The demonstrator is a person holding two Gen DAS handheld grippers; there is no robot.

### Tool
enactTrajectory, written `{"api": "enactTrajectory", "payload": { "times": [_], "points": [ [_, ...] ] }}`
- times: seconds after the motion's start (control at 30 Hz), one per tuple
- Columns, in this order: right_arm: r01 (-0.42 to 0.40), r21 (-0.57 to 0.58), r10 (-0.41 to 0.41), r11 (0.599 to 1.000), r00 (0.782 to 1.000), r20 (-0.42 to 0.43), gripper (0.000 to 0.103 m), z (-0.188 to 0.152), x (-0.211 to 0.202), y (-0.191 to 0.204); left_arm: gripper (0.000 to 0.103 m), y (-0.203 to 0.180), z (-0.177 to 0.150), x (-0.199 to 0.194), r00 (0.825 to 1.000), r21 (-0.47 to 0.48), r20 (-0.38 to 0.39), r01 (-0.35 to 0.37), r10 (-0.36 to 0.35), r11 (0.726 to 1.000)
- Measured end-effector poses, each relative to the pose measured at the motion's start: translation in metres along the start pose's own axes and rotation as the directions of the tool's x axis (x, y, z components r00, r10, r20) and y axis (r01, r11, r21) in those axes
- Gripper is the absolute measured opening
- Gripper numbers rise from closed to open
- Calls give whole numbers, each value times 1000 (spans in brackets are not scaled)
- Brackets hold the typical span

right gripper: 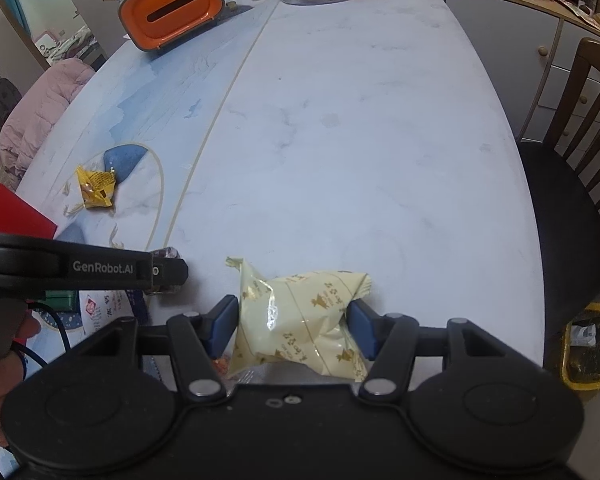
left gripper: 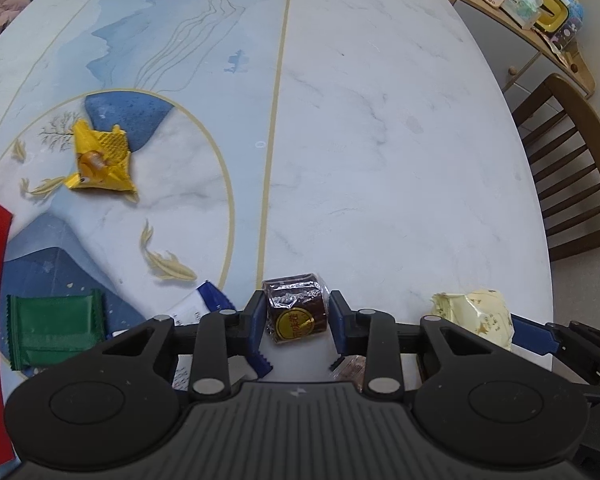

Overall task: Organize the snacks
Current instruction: 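Carry the brown candy and cream bag with both tools over the open box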

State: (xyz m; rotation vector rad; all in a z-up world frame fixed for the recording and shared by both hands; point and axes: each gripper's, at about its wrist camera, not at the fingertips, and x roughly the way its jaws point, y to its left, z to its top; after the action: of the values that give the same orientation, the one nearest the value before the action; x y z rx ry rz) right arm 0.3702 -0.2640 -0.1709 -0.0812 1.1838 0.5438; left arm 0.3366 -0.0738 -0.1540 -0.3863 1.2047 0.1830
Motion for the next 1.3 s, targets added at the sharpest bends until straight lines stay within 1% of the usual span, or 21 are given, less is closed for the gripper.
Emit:
{"api": "enactTrajectory", "payload": {
  "times": [0.2, 0.3, 0.6, 0.73, 0.83, 0.93, 1.2, 1.3],
  "points": [
    [-2, 4, 2, 1000, 1000, 17, 58, -4, -17, 8, 32, 11, -5, -17, 1000, -20, 18, 11, -11, 1000],
    [-2, 4, 2, 1000, 999, 39, 58, -6, -29, 12, 32, 17, -8, -28, 999, -30, 30, 18, -17, 999],
    [-30, 5, 29, 1000, 997, 78, 57, -17, -66, 34, 32, 24, -27, -77, 995, -6, 86, 48, -48, 999],
    [-45, 1, 45, 999, 995, 90, 57, -22, -81, 47, 32, 31, -36, -100, 993, 10, 107, 48, -48, 999],
    [-60, -5, 60, 998, 993, 100, 57, -25, -93, 59, 32, 39, -43, -115, 993, 21, 114, 35, -37, 999],
    [-88, -21, 89, 996, 990, 106, 57, -27, -103, 73, 32, 51, -49, -128, 992, 21, 121, 42, -44, 999],
    [-136, -77, 145, 988, 982, 123, 57, -29, -121, 119, 32, 86, -66, -169, 985, 42, 167, 39, -46, 998],
    [-158, -101, 170, 982, 978, 124, 57, -28, -124, 139, 32, 104, -70, -182, 984, 43, 174, 19, -26, 999]
  ]
}}
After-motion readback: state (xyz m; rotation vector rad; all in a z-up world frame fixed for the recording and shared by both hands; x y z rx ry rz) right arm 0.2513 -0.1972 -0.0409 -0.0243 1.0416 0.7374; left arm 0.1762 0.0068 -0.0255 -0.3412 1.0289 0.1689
